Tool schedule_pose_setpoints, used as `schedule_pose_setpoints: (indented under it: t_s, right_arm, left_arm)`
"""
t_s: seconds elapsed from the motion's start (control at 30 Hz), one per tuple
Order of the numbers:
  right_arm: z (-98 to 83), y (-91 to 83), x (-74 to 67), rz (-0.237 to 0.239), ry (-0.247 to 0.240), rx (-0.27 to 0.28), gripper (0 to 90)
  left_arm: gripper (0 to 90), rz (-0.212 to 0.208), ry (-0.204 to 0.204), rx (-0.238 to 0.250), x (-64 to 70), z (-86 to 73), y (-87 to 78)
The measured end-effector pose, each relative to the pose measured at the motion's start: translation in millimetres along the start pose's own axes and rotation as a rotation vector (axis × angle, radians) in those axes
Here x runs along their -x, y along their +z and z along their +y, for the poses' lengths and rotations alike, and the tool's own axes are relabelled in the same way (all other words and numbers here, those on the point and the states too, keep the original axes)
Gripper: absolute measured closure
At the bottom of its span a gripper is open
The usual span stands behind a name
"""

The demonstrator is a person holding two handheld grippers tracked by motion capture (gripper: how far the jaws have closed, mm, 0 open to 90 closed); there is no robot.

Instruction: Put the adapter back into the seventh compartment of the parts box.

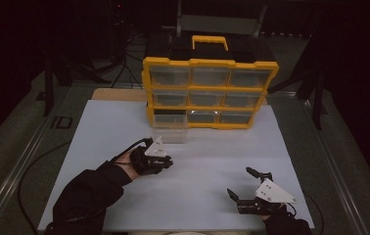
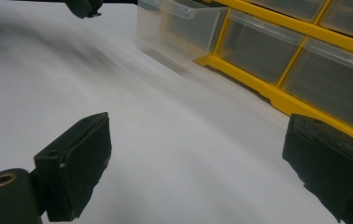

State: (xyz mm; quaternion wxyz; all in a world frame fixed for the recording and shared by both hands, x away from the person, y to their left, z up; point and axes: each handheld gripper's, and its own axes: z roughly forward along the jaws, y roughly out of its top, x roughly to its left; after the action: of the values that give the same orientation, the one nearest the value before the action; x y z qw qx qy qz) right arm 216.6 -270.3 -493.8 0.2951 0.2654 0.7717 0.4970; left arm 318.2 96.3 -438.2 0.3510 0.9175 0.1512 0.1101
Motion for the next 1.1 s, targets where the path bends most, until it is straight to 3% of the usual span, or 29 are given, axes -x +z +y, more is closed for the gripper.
schedule_pose_setpoints:
  t_s: [1.1]
  right_arm:
    - [0.0,-0.3,0.0,-0.002,0.0,0.001,8.0]
  left_arm:
    - [77.0,0.055,-0.045,0.092,-28.4,21.3,-21.2]
